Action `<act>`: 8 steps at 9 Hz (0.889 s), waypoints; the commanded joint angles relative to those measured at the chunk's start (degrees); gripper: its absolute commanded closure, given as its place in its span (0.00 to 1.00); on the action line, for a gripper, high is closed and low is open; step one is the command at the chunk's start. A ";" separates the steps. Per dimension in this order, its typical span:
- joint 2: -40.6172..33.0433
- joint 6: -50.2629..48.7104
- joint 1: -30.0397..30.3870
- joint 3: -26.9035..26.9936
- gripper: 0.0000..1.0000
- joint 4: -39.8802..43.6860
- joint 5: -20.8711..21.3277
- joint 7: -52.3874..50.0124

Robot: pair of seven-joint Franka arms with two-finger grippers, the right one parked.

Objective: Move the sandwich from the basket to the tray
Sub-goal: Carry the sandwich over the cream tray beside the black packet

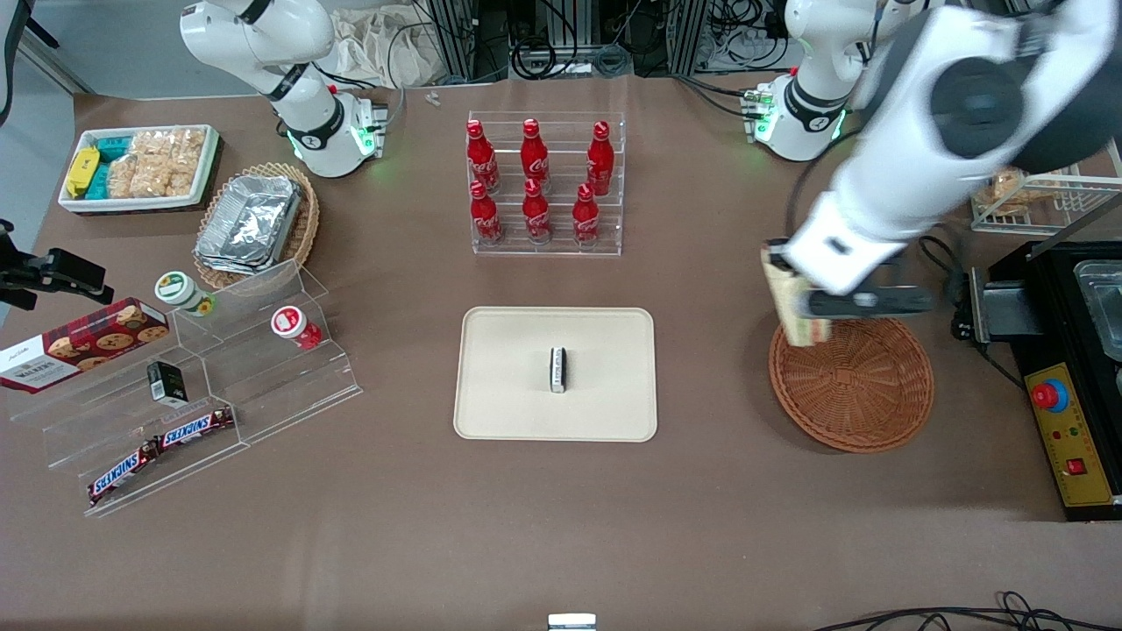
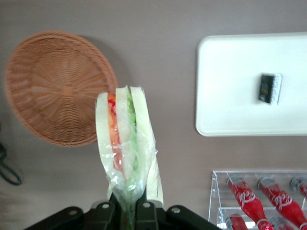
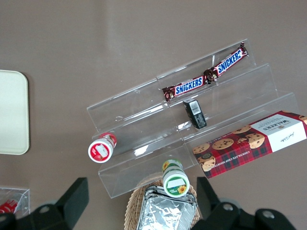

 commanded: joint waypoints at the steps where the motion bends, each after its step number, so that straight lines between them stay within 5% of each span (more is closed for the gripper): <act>1: 9.47 6.01 -6.76 -0.72 1.00 1.71 4.47 -3.58; 4: 20.64 11.41 -11.26 -0.72 1.00 1.80 11.50 -8.52; 8: 27.77 23.26 -13.21 -0.55 1.00 1.71 11.87 -8.61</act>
